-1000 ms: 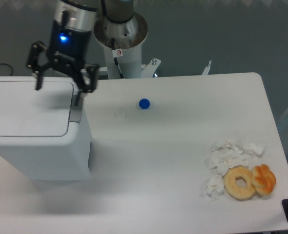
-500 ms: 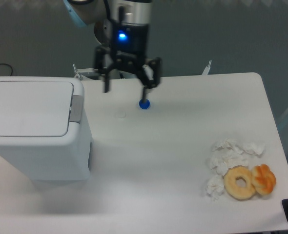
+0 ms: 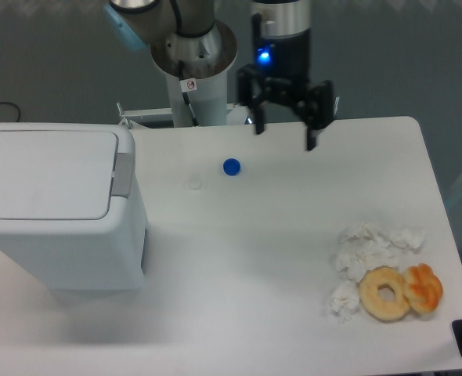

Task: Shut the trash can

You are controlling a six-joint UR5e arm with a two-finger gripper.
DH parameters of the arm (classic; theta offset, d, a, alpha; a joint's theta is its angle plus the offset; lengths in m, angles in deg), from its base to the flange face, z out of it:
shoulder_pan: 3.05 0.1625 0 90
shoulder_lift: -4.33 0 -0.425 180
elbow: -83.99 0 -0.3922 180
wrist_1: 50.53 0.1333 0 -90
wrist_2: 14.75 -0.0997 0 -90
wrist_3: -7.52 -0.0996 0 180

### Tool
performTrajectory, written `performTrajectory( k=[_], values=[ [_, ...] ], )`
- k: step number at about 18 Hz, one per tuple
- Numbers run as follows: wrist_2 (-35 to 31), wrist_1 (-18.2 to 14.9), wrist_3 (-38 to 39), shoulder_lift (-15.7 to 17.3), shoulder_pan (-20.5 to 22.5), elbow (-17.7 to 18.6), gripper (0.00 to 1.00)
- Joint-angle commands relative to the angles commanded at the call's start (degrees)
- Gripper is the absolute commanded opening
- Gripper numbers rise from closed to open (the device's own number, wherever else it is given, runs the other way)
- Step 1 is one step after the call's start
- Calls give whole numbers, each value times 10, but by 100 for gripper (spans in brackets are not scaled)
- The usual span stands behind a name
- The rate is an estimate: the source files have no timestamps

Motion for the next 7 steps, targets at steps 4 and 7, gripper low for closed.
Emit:
performTrajectory(
  k=[4,7],
  values=[
    [-2,-11,-33,4,16,5,100],
    [-2,-11,-33,5,17,6,100]
  ],
)
